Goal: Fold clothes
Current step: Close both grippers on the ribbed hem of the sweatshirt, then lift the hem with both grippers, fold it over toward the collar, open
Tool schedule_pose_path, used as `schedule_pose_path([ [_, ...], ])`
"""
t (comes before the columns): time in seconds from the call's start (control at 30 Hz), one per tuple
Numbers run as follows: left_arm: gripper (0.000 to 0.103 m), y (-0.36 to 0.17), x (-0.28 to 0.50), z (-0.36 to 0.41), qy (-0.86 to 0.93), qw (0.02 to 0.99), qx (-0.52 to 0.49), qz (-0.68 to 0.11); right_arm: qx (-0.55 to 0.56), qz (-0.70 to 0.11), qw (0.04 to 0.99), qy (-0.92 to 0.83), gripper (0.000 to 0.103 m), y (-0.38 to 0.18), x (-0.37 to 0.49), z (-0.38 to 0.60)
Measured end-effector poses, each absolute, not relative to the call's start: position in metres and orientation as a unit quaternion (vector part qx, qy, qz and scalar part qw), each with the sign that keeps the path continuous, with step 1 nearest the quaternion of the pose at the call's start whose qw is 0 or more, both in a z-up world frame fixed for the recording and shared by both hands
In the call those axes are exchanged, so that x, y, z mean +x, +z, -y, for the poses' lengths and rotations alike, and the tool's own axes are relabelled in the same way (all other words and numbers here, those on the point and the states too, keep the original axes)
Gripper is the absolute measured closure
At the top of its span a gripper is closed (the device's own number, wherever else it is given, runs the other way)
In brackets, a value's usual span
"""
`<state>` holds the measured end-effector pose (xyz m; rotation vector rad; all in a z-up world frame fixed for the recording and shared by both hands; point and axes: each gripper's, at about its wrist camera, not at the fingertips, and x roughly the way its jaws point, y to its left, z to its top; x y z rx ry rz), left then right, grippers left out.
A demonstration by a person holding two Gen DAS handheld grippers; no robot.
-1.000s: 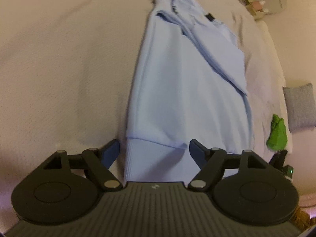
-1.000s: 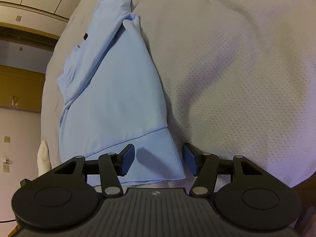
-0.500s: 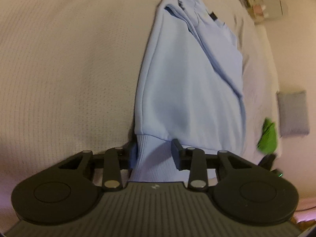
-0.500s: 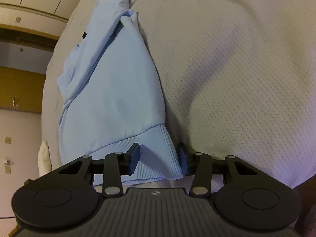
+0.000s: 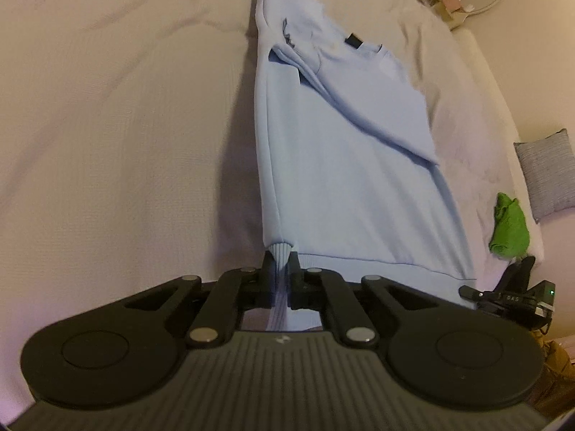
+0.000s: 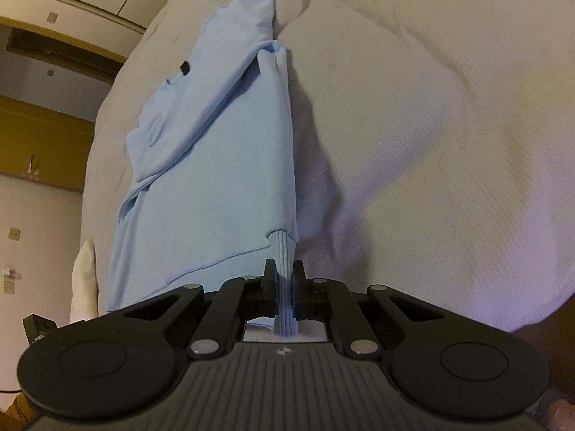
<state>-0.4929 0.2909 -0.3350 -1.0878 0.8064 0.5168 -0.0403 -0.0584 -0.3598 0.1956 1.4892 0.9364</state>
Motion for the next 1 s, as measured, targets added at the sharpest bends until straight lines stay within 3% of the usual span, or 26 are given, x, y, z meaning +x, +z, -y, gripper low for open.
schedule_pose_path([
  [0.5,0.1,-0.323,-0.553,-0.198,0.242,0.669,-0.593,-0.377,0.059,-0.729,0.587,0.348,0.097,-0.338,-0.061,0.136],
  [0.67,0.1,-0.304,-0.533,-0.224,0.232,0.693,-0.58,-0.36,0.082,-0.716,0.592,0.362,0.097,-0.322,-0.048,0.116],
  [1.0,0.1,-0.268,-0.453,-0.346,0.248,0.74,-0.572,-0.251,0.159,-0.594,0.656,0.438,0.096,-0.267,0.036,0.021],
])
